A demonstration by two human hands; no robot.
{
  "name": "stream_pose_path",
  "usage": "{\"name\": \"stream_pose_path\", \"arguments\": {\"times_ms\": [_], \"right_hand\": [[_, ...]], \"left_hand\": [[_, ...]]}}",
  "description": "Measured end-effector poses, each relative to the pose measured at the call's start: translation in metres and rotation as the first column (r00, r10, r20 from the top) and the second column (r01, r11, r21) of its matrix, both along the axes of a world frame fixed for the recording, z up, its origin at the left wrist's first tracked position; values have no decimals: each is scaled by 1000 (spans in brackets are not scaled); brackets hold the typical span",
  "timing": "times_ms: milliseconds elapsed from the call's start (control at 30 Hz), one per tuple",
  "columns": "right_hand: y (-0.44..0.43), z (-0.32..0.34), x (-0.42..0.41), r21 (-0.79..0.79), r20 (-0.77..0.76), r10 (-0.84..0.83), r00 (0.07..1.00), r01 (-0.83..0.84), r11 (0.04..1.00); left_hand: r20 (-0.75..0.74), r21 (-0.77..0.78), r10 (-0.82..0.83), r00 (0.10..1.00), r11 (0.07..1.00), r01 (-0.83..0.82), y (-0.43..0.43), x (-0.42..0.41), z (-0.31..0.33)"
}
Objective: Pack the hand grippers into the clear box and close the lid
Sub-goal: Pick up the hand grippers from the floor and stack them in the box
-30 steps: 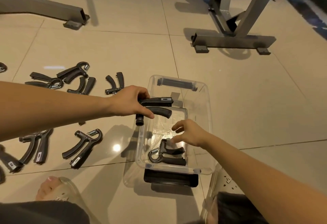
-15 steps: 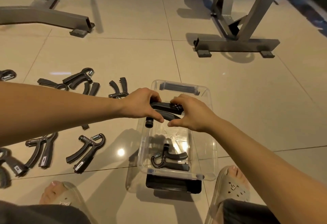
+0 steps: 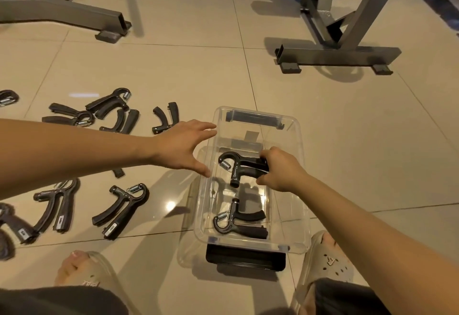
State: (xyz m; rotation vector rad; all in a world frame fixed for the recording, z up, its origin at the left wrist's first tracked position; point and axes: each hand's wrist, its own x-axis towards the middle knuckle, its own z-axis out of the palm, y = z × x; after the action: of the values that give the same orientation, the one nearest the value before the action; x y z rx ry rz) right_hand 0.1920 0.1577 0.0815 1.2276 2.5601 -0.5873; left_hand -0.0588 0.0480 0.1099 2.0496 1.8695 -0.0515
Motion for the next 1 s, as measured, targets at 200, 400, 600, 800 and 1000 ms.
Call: {"name": "stream_pose_path", "arguments": {"times_ms": [200, 400, 600, 800, 1000], "right_hand": [[-22, -56, -3, -9, 124, -17, 992, 18, 1000], [-28, -99, -3, -42, 146, -18, 989, 24, 999], [-25, -110, 1, -24, 168, 1, 986, 3, 1000], [-27, -113, 3, -1, 200, 6, 980, -6, 1000], [-26, -89, -3, -45, 94, -97, 991, 101, 994]], "left_hand": [[57, -35, -44, 997, 998, 46, -5, -6, -12], [88, 2, -49, 995, 999, 49, -7, -11, -22], [142, 23, -34, 989, 999, 31, -10, -13, -28], [130, 23, -29, 991, 999, 26, -12, -14, -31], [119, 5, -32, 992, 999, 32, -13, -13, -23]]}}
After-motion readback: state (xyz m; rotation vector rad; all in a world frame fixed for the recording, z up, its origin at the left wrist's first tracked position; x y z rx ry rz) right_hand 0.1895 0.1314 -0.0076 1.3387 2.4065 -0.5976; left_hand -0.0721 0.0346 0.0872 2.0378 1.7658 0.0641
